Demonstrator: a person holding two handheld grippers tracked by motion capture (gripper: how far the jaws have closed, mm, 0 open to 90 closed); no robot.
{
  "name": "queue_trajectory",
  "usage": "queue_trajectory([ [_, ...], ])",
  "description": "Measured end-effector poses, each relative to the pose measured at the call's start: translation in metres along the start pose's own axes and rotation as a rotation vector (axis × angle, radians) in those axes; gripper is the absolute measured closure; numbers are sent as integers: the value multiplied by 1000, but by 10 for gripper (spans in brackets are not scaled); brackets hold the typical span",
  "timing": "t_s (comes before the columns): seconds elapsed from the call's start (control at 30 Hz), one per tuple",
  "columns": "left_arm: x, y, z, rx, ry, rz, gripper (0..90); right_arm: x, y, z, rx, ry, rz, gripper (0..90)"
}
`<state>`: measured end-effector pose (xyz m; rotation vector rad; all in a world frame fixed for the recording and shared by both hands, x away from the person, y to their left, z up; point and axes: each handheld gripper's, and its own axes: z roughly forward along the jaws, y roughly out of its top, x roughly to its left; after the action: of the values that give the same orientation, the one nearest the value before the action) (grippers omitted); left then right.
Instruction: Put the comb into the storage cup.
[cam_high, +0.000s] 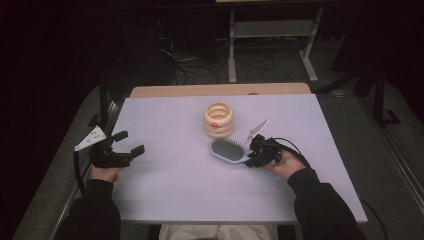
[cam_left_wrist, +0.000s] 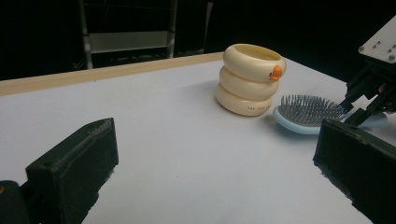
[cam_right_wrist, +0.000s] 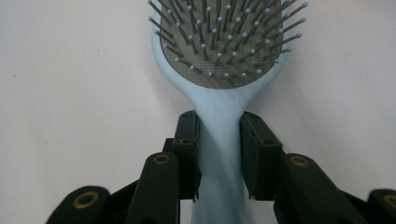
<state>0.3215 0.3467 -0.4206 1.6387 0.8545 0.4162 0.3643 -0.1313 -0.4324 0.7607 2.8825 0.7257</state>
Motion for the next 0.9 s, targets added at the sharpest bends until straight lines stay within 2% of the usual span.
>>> queue_trajectory([
  [0.23,0,0,0,1,0,0,0,2,1,-10,-40,3,11,682],
  [0.47,0,0,0,-1,0,-1,0,1,-1,-20,-68,8,43,682],
  [0.9,0,0,0,4,0,2,0,5,1,-40,-136,0,43,683],
])
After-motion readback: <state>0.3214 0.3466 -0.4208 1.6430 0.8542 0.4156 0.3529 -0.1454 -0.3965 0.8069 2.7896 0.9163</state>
